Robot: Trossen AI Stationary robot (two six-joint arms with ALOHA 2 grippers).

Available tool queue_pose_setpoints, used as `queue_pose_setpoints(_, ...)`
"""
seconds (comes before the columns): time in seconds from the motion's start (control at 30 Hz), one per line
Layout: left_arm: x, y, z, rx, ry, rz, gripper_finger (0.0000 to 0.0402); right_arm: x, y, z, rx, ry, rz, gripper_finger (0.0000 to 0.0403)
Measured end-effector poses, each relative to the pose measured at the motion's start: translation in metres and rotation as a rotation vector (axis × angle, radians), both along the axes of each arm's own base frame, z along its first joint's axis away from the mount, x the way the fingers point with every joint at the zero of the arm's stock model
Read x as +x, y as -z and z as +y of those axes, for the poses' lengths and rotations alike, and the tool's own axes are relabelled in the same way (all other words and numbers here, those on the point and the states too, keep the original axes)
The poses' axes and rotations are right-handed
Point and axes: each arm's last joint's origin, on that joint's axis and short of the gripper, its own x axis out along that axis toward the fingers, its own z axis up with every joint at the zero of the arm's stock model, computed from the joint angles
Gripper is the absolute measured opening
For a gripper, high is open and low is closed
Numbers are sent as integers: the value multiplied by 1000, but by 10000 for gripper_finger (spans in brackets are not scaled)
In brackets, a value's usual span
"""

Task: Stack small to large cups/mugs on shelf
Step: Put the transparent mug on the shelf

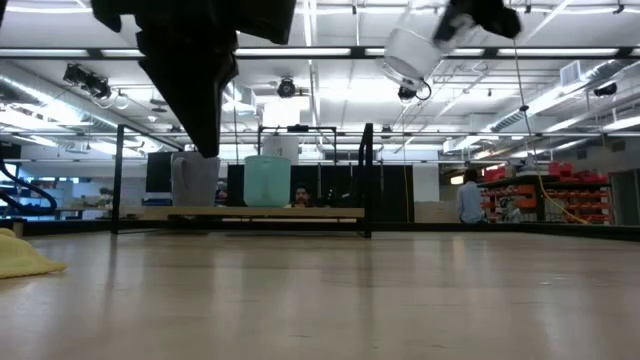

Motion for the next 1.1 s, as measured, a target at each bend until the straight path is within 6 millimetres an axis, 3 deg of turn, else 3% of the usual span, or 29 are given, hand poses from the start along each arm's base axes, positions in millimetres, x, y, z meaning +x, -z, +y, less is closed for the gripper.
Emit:
queue_pose_setpoints(0.2, -4, 0, -8, -8, -21, -15, 9, 29, -36, -30, -52, 4, -6, 0)
queue_pose_setpoints(0.47, -12, 0, -26, -30, -58, -36, 23, 83, -37, -61, -38, 2, 93, 0)
queue_pose_setpoints(0.63, -21, 0, -38, -28, -78, -32, 27, 109, -13, -54, -25, -45, 219, 0)
queue_pose_setpoints(0.77, -30, 0, -43, 20, -109, -32, 12, 123, 20, -38, 4, -78, 382, 0)
queue_pose_setpoints(0.9, -33, 0, -46, 49, -111, -52, 6, 141, 47, -25, 45, -107, 430, 0)
queue_pose_setpoints(1.1, -33, -1, -48, 57, -134, -85, 25, 166, 86, -22, 93, -138, 483, 1)
